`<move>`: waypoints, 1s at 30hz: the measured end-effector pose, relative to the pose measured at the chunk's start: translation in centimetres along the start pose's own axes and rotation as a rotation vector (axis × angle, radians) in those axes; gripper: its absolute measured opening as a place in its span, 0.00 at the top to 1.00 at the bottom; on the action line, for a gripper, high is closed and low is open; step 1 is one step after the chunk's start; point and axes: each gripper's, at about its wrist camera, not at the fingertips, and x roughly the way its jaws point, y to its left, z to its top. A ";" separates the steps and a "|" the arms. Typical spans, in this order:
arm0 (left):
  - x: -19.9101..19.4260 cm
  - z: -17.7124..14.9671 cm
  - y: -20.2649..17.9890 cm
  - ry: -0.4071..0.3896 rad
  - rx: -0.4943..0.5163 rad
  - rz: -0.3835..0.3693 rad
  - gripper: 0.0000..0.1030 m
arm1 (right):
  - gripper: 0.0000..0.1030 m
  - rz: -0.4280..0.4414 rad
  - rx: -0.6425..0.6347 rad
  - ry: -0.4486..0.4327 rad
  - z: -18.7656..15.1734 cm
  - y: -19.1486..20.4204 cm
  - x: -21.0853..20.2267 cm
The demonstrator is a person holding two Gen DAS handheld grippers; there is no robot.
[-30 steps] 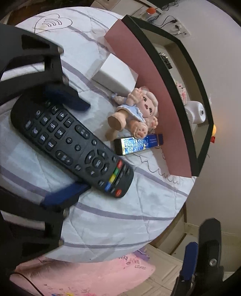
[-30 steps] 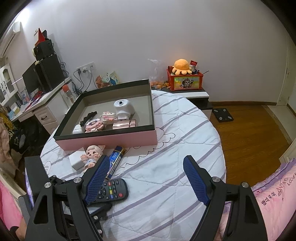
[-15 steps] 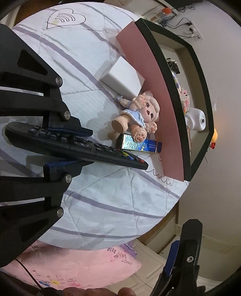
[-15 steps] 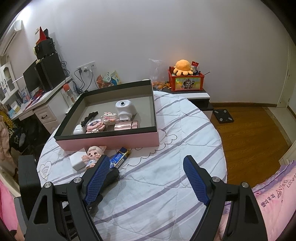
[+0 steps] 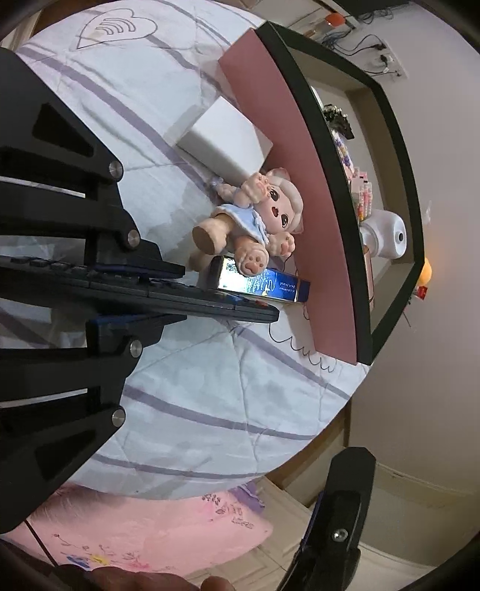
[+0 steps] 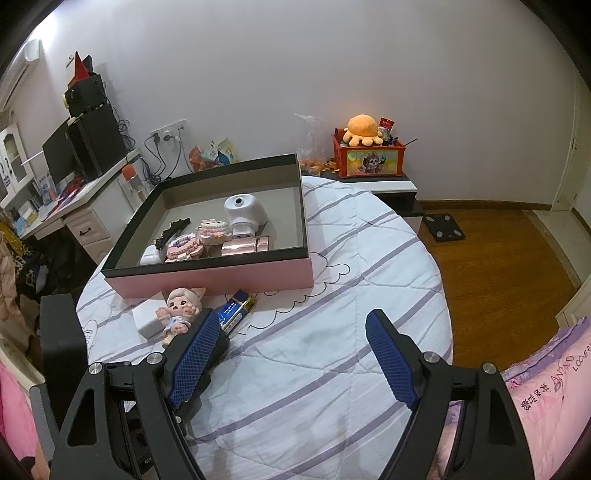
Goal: Organize rigid objects
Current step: 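Carry the remote into the box tray and open the left gripper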
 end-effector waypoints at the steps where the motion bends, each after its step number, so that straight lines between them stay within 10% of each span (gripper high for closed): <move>1: -0.3 -0.2 0.1 -0.002 -0.009 0.000 0.85 | 0.19 0.001 0.000 0.000 0.0 0.0 0.0; 18: -7.9 1.0 2.5 -0.141 -0.103 0.103 0.85 | 0.19 0.049 -0.047 -0.020 0.9 2.6 -0.4; 30: -7.4 7.9 7.7 -0.213 -0.173 0.162 0.85 | 0.19 0.078 -0.098 -0.037 5.6 4.6 3.2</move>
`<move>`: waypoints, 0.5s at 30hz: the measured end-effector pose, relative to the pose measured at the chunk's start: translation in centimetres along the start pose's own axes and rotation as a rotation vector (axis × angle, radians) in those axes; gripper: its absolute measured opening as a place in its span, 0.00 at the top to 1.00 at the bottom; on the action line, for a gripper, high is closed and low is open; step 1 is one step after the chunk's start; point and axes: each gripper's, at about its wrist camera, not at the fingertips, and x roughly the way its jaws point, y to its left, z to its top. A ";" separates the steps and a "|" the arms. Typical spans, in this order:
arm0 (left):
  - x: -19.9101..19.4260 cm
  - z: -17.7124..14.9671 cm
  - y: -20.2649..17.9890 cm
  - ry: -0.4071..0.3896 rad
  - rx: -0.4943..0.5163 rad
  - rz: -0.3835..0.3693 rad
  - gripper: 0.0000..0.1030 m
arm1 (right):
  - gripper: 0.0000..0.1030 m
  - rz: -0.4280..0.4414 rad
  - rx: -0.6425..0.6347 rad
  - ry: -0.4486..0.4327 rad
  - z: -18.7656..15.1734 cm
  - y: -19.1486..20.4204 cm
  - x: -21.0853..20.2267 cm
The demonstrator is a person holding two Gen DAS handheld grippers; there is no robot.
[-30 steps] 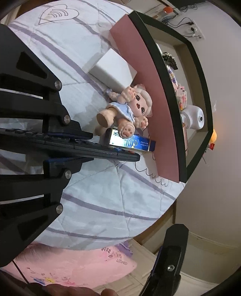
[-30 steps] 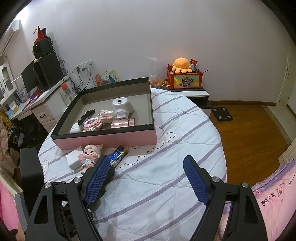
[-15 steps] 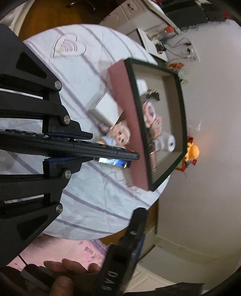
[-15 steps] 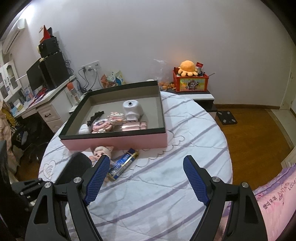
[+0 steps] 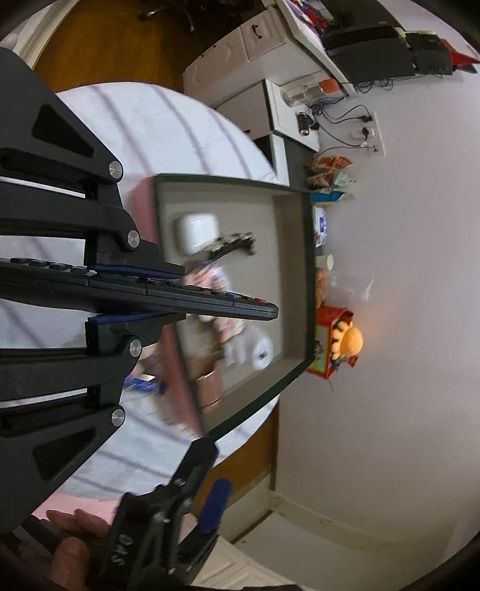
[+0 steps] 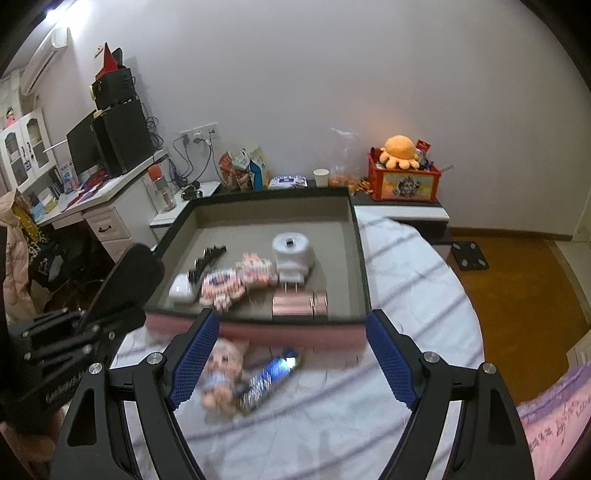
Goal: Organize rigid objects
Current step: 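Carry the remote into the box tray and open the left gripper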
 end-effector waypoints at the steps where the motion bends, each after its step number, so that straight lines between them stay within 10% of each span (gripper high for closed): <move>1: 0.7 0.7 0.3 0.000 -0.006 0.003 0.85 | 0.19 0.001 -0.003 -0.001 0.4 0.1 0.4; 15: 12.2 6.9 0.8 0.108 -0.006 -0.002 0.85 | 0.19 0.017 0.005 0.030 4.8 -1.0 7.9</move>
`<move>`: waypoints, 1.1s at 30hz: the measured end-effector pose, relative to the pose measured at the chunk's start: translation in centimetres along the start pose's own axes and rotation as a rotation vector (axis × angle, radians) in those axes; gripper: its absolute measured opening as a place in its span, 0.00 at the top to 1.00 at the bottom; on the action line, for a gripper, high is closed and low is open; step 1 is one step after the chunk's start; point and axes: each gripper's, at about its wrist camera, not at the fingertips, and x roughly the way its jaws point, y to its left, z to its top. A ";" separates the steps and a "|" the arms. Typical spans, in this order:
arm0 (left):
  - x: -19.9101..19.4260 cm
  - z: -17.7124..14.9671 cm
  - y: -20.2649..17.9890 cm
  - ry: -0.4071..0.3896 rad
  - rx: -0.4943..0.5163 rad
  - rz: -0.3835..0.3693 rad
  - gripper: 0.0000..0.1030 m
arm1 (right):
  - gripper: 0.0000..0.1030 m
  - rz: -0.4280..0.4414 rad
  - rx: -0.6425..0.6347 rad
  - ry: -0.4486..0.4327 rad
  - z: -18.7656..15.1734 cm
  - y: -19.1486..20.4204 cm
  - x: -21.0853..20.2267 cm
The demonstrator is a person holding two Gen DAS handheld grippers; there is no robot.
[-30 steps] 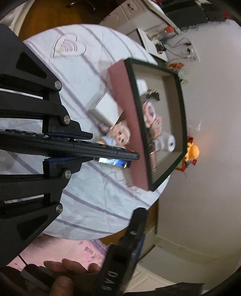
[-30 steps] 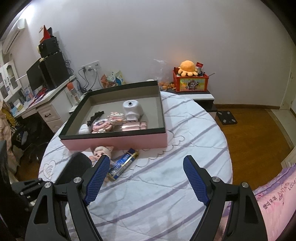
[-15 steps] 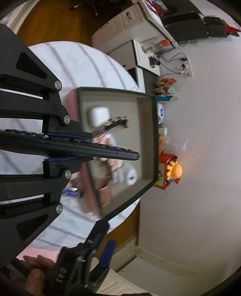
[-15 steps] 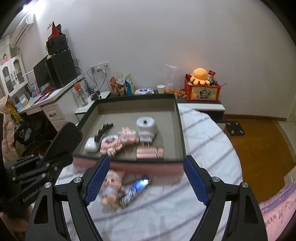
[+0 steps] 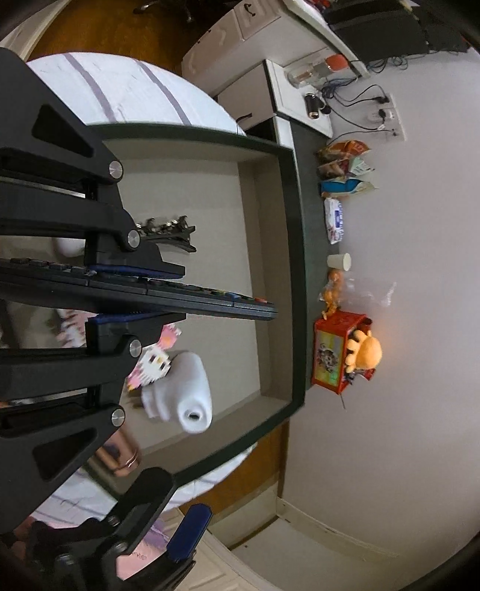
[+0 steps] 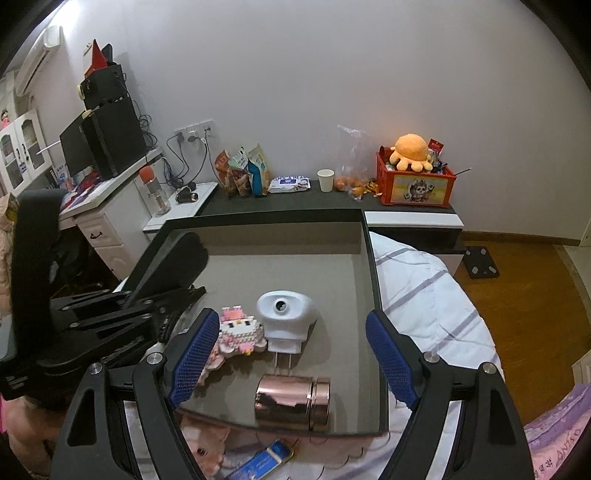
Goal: Organize rigid objects
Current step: 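Carry the remote into the box tray and open the left gripper, then move the right gripper toward the white-haired doll beside the tray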
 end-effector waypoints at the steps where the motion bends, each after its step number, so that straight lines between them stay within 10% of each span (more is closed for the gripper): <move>1: 0.6 0.1 -0.1 0.010 0.003 0.012 0.85 | 0.19 0.001 0.001 0.005 0.0 -0.1 0.3; 4: 1.3 0.1 0.1 0.027 -0.002 0.056 0.79 | 0.19 0.004 0.000 0.020 -0.3 -0.2 1.1; 9: -0.1 -0.2 0.8 -0.036 -0.033 0.101 0.09 | 0.19 0.006 0.002 0.033 -0.3 -0.2 1.4; 33: -14.7 -11.0 2.3 -0.203 -0.121 0.176 0.00 | 0.19 -0.018 -0.007 -0.052 -4.3 2.0 -8.6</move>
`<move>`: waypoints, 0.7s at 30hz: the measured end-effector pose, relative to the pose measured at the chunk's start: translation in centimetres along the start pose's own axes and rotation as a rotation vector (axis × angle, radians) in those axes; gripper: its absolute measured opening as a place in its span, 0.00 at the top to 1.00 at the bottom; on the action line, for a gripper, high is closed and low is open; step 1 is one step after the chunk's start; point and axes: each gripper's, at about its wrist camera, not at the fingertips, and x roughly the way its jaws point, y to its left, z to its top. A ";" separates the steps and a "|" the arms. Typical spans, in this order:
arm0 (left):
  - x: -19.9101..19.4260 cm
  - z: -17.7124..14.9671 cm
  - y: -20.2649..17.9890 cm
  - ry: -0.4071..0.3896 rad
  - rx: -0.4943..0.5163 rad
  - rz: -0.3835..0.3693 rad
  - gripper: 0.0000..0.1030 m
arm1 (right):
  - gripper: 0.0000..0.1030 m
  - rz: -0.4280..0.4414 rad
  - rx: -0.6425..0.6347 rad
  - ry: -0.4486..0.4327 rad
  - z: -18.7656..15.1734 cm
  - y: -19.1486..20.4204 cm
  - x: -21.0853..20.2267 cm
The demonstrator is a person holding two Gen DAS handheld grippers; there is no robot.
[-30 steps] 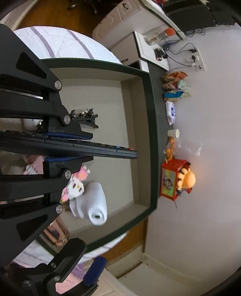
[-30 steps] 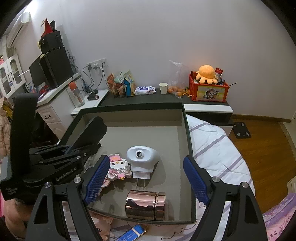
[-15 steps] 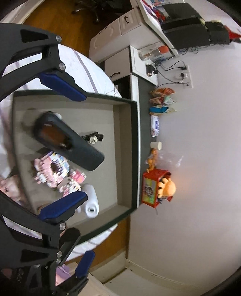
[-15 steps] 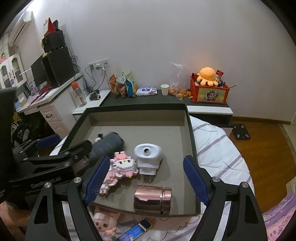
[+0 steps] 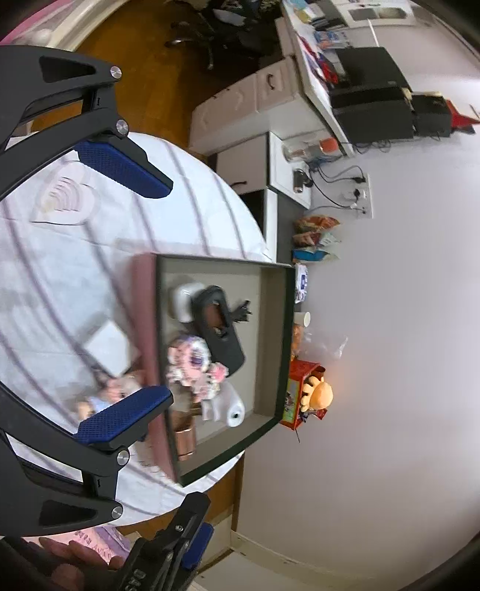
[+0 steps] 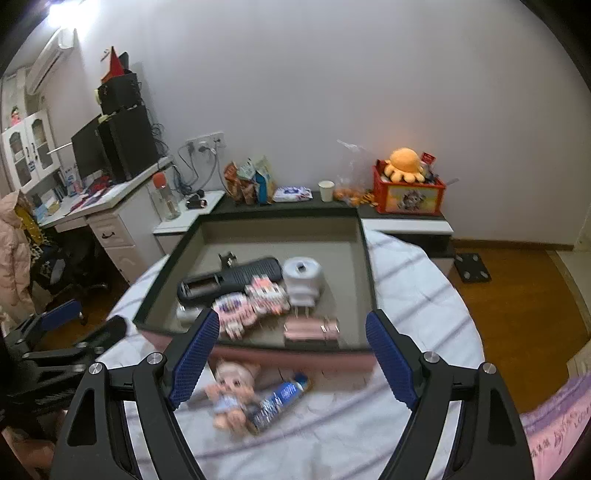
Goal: Organize rigid objects
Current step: 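Move the right gripper toward the white-haired doll beside the tray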
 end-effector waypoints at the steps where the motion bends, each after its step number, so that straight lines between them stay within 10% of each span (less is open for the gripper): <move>1: -0.5 -0.6 0.2 0.000 -0.007 -0.002 0.00 | 0.19 -0.004 0.007 0.008 -0.5 -0.3 -0.1; 21: -0.4 -4.8 2.3 0.067 -0.075 0.032 0.00 | 0.19 0.054 -0.094 0.214 -6.6 3.2 4.6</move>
